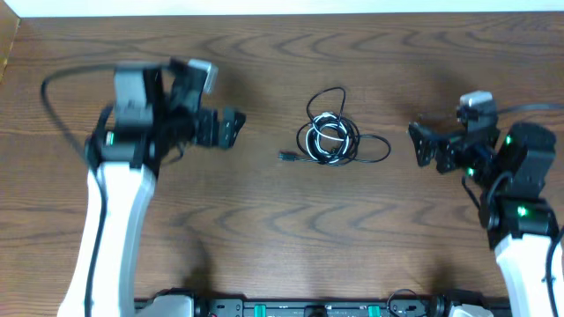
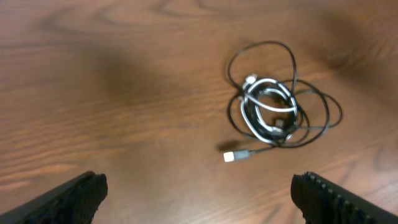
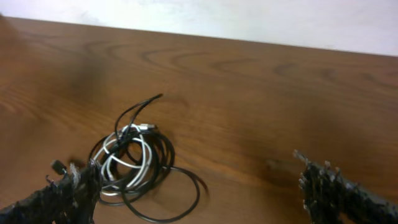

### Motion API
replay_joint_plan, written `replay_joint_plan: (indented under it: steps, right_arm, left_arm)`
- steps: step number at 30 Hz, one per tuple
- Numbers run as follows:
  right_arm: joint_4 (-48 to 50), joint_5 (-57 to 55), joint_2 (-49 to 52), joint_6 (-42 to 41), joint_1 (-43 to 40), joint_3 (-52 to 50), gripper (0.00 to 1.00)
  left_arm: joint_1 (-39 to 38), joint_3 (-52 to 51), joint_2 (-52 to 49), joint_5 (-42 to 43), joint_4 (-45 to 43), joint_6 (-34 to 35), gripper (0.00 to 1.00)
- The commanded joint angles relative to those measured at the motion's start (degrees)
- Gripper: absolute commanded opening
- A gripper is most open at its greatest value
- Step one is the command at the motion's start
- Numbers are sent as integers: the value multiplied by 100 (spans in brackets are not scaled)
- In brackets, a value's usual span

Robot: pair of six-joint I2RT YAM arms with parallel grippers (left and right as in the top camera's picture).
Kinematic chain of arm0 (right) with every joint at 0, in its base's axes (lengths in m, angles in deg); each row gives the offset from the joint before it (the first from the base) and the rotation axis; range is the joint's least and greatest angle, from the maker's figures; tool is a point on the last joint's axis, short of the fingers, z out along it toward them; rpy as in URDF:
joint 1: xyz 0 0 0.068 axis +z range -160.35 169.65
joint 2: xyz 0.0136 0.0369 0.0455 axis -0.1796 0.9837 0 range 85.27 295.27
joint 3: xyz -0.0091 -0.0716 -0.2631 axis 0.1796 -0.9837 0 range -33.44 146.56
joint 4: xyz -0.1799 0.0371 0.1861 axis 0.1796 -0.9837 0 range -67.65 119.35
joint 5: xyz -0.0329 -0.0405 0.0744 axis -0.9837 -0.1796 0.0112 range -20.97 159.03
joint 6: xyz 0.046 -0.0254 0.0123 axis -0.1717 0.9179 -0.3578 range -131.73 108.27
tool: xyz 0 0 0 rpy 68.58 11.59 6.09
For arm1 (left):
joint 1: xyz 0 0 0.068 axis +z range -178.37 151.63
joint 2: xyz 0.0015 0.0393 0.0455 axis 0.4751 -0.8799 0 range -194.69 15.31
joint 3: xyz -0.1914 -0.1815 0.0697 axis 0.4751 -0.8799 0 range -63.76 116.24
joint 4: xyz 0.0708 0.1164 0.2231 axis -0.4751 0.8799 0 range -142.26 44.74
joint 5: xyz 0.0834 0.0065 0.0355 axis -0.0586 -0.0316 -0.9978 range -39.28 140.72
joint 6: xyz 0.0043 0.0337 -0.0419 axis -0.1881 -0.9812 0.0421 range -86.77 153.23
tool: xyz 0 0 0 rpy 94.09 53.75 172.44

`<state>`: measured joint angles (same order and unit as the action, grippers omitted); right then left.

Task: Untangle cables
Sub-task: 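Move the left gripper over the black-and-white cable bundle and grasp it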

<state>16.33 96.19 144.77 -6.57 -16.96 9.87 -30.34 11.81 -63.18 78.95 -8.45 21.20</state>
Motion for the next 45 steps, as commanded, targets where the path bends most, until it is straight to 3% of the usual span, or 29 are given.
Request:
replay_joint_plan:
  steps: [1, 9, 15, 23, 31, 39, 41, 45]
  right_arm:
    - [101, 363, 422, -39, -9, 352, 99]
    - [44, 944, 688, -533, -9, 350, 99]
    - [-31, 654, 691, -538, -9, 350, 97]
    - [-129, 437, 695, -540, -9, 350, 89]
    - [-275, 424, 695, -540, -9, 348, 86]
    - [-330, 424, 695, -540, -9, 348, 84]
    - [-330, 424, 695, -540, -9, 348, 82]
    - [-330, 428, 710, -566, -7, 348, 78]
  left_arm:
    - [-192, 756, -833, 291, 256, -76, 100]
    - [-459, 758, -1823, 1853, -426, 170, 100]
    - [-1263, 758, -2424, 793, -669, 1434, 86]
    - [-2321, 758, -2811, -219, -1408, 2671, 82]
    - [-2914, 758, -3102, -376, -1845, 2754, 81]
    - [-3158, 758, -3661, -387, -1998, 2763, 52]
    - [-3152, 761, -3692, -389, -2000, 2761, 42]
    - [-3075, 763, -3541, -391, -2057, 2761, 8]
